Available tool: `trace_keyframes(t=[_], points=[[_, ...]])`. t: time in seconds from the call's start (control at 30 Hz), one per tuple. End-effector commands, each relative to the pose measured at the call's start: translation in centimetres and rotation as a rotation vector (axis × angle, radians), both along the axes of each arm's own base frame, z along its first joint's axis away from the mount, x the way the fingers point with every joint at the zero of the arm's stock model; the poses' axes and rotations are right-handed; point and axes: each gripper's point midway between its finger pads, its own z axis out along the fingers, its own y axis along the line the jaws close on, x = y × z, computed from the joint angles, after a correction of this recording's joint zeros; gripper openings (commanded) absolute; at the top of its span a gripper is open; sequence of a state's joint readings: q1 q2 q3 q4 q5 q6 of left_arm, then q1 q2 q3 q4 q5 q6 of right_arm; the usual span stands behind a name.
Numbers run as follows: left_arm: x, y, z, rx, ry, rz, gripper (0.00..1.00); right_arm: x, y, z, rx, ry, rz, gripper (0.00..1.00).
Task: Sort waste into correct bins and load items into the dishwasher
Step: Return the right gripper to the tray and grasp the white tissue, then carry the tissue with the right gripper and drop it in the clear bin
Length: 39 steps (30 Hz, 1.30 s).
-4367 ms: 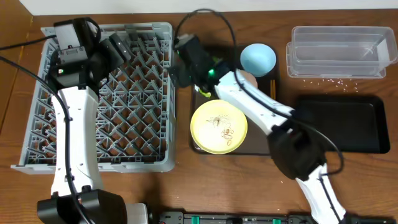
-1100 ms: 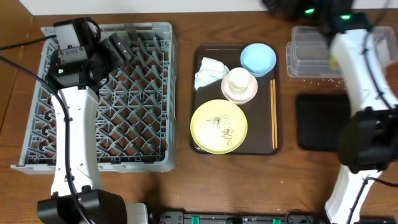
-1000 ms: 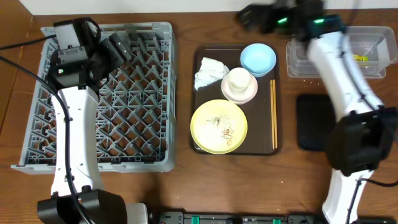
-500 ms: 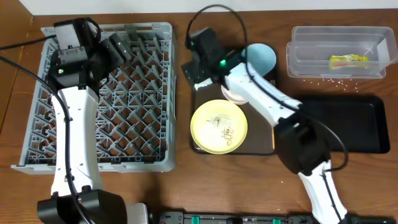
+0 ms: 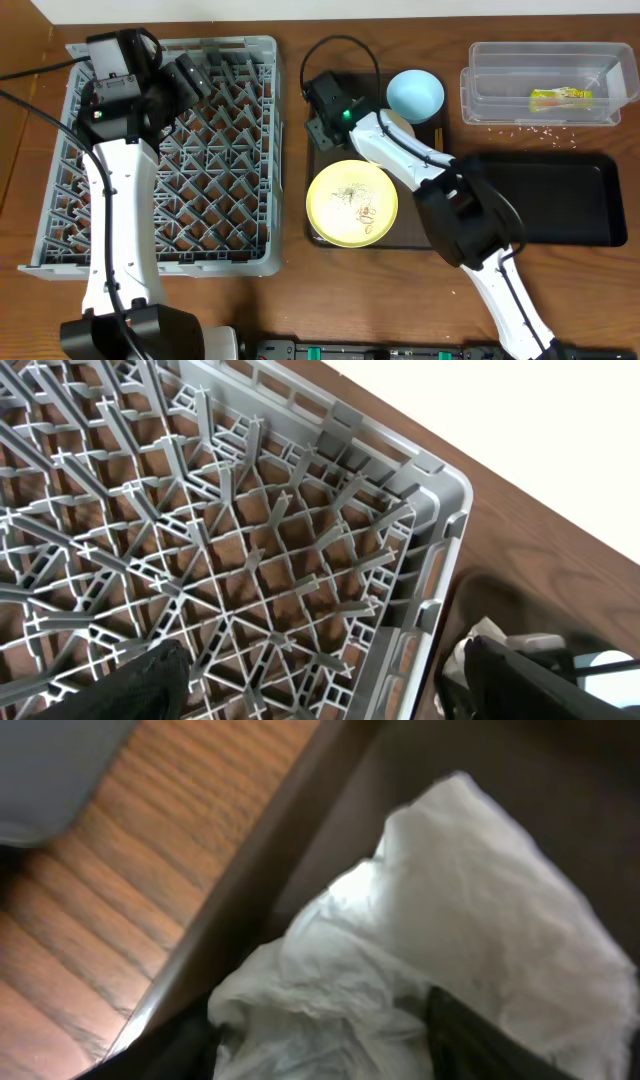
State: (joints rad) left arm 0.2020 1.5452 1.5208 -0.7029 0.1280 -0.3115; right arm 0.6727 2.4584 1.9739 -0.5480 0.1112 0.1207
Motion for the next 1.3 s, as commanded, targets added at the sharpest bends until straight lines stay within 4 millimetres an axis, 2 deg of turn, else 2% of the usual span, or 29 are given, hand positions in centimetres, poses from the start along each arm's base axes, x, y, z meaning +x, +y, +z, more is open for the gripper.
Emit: trace_keyframes(t=[0.0,0.03,0.13,0.23,0.3,0.37,0.47,0.57,0.63,0.73,0.77,0.83,0.9,1.03,1.17,1.27], points=[[0.0,0.1,0.0,0.000,-0.001,0.004,0.89,0.2,-0.3,-0.7,-0.020,-0.005,-0.006,0.47],[0.0,0.2,0.0,0.001,-0.001,0.004,0.89,0.3,-0.2,-0.6,-0.019,-0.008,-0.005,0.39],[0.0,0.1,0.0,0.000,-0.001,0.004,0.89,0.4,-0.2,-0.5,-0.019,-0.017,-0.008,0.01],[0.0,0.1,0.0,0.000,-0.001,0.004,0.89,0.9,-0.5,0.6,-0.025,-0.047,-0.028,0.01],[0.0,0.1,0.0,0.000,-0.001,0.004,0.89,1.7,-0.7,2.6,-0.025,-0.095,-0.049,0.01],[0.0,0.1,0.0,0.000,-0.001,0.004,0.89,2.7,-1.0,5.8,-0.006,-0.158,-0.091,0.01],[0.0,0.1,0.0,0.000,-0.001,0.004,0.89,4.3,-1.9,11.7,0.058,-0.250,-0.155,0.01],[0.0,0.1,0.0,0.000,-0.001,0.004,0.89,6.3,-5.0,18.1,0.129,-0.354,-0.285,0.01],[0.0,0.2,0.0,0.001,-0.001,0.004,0.89,7.5,-8.3,22.1,0.177,-0.414,-0.380,0.01],[0.0,0.2,0.0,0.001,-0.001,0.004,0.89,8.4,-13.8,25.6,0.216,-0.454,-0.517,0.01],[0.0,0.2,0.0,0.001,-0.001,0.004,0.89,8.7,-16.8,26.5,0.225,-0.455,-0.597,0.02],[0.0,0.1,0.0,0.000,-0.001,0.004,0.89,8.8,-20.5,27.0,0.231,-0.444,-0.688,0.02],[0.0,0.1,0.0,0.000,-0.001,0.004,0.89,8.8,-25.1,26.6,0.228,-0.412,-0.803,0.02],[0.0,0.1,0.0,0.000,-0.001,0.004,0.89,7.7,-33.6,23.6,0.223,-0.288,-1.053,0.02],[0.0,0.1,0.0,0.000,-0.001,0.004,0.89,6.3,-38.4,20.5,0.264,-0.149,-1.155,0.01],[0.0,0.1,0.0,0.000,-0.001,0.004,0.89,5.9,-40.0,19.1,0.292,-0.095,-1.174,0.01]])
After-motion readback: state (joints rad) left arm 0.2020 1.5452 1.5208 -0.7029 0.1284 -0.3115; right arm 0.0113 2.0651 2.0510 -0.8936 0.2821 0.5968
